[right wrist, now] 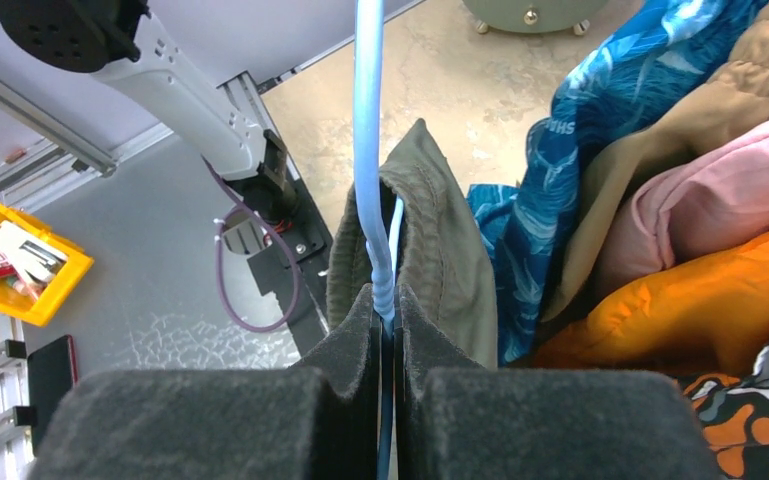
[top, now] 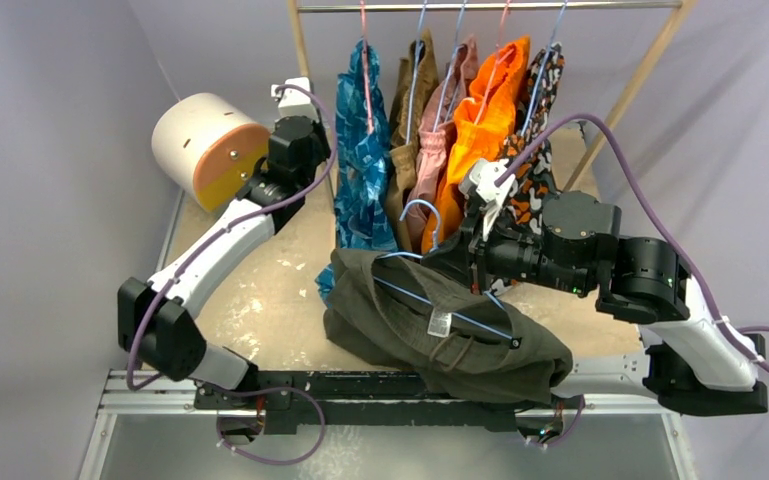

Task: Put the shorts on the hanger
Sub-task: Move the clothesline to the center of the board.

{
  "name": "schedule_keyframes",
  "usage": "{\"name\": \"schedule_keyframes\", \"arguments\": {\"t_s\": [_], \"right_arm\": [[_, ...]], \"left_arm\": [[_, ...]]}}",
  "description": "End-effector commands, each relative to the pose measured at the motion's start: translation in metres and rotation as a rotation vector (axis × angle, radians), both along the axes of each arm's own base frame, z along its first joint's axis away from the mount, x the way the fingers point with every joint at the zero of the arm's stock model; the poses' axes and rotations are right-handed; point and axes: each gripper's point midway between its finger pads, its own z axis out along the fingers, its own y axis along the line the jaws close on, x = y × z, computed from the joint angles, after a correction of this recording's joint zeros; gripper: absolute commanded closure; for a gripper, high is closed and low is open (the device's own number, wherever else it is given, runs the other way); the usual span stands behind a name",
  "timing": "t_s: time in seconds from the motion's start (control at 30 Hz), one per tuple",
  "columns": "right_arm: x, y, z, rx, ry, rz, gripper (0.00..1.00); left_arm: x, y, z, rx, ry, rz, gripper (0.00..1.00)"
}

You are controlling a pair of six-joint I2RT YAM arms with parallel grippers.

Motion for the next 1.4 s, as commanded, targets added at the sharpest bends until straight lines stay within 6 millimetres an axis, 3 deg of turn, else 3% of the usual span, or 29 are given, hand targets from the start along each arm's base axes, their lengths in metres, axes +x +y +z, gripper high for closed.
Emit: {"name": "schedule_keyframes", "arguments": {"t_s": [0.0,0.27,0.5,0.7,0.83,1.0,1.2,1.37], "right_arm": [[-0.005,0.0,0.032,0.102,-0.047,0.027,1.0],[-0.012,0.001,0.009,0.051,-0.004,0.063,1.0],[-0.018,-0.012,0.026,0.113,-0.01,0.058,1.0],[-0.02,-0.015,0.03,0.122,-0.013,0.063,1.0],[-0.017,-0.013,0.029,0.125,-0.018,0.053,1.0],[-0.016,-0.01,0.033,0.139,-0.027,0.059,1.0],[-0.015,-0.005,0.022,0.119,-0.022,0.064,1.0],[-0.013,0.001,0.02,0.141,-0.029,0.067,1.0]], "left_arm": [[-0.026,0.033,0.052,-0.162,-0.121,0.15,1.0],[-0.049,0.054,0.045,-0.157,-0.088,0.235,1.0],[-0.06,0.053,0.047,-0.175,-0.075,0.201,1.0],[-0.074,0.043,0.073,-0.22,-0.086,0.11,0.5],[-0.089,0.039,0.089,-0.278,-0.093,0.051,0.34],[-0.116,0.037,0.1,-0.323,-0.082,-0.025,0.29],[-0.16,0.027,0.14,-0.478,-0.17,-0.194,0.29],[-0.163,0.007,0.164,-0.574,-0.255,-0.314,0.35]]}}
